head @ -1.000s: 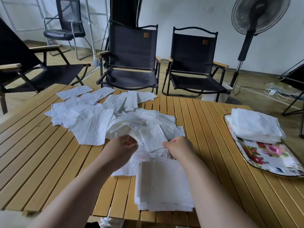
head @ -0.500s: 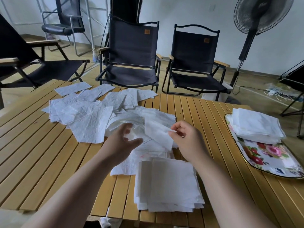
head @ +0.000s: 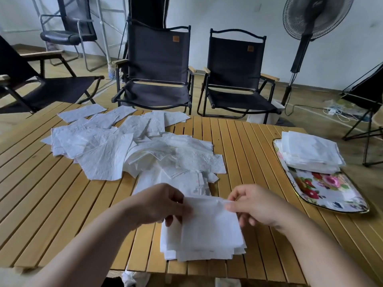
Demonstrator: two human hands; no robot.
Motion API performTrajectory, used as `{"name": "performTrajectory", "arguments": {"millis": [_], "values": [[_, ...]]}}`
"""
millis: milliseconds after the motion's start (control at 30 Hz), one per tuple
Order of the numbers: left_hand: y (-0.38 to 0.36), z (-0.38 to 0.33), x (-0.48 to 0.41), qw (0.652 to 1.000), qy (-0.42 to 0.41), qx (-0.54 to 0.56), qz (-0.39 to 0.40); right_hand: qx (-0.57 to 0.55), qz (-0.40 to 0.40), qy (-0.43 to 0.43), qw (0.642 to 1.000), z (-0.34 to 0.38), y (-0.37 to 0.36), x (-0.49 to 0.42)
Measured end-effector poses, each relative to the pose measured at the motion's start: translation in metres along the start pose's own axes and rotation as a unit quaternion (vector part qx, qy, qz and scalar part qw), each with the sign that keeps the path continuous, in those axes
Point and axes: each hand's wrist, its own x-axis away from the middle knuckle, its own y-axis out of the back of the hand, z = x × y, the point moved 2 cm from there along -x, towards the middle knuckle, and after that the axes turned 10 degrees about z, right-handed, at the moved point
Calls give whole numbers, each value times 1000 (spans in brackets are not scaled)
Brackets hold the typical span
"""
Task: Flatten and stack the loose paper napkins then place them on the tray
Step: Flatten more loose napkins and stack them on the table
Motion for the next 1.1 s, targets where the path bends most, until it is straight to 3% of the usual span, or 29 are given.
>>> {"name": "performTrajectory", "arguments": {"millis": [267,367,500,700,800,1100], "values": [[1,10,-7,997,51,-52,3,128,8,-76,989,2,-3,-20],[6,17,-11,996,62,-51,-43,117,-82,-69,987,5,-1,-26],[20,24,-20,981,47,-54,-182,78,-209,34,974,16,-8,-45],[36,41,-27,957,9,-84,-278,117,-169,76,976,31,-29,-91],[41,52,-33,957,17,-95,-275,139,-153,55,977,31,-37,-105],[39,55,-45,954,26,-127,-270,141,-200,69,967,28,-36,-110]]}}
